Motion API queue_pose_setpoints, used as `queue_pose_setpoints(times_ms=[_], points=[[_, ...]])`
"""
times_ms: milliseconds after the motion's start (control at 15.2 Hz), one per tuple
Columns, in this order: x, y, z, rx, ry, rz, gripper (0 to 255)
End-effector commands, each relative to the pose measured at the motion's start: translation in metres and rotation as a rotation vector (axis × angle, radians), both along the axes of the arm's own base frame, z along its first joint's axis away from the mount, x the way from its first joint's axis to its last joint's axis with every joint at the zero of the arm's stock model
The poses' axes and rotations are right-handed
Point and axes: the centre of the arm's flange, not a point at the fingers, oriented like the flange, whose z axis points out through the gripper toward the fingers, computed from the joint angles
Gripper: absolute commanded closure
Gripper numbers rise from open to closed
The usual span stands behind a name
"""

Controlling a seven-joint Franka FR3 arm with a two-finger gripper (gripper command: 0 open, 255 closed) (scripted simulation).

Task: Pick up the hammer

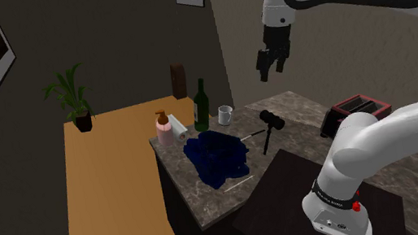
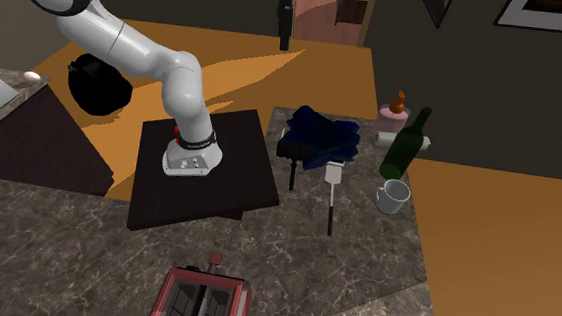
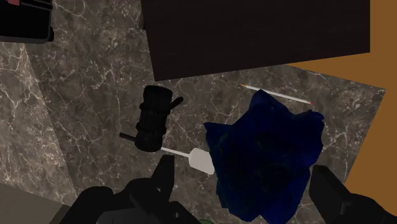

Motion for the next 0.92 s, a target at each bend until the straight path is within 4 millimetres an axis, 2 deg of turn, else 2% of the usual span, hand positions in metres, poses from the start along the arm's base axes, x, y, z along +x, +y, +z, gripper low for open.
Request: queue_pose_setpoints(times_ms=[0, 858], points=[[0.0, 0.0, 0.0, 0.0, 0.0, 0.0, 0], [-0.019, -0.097, -0.142, 0.014, -0.069, 0.041, 0]])
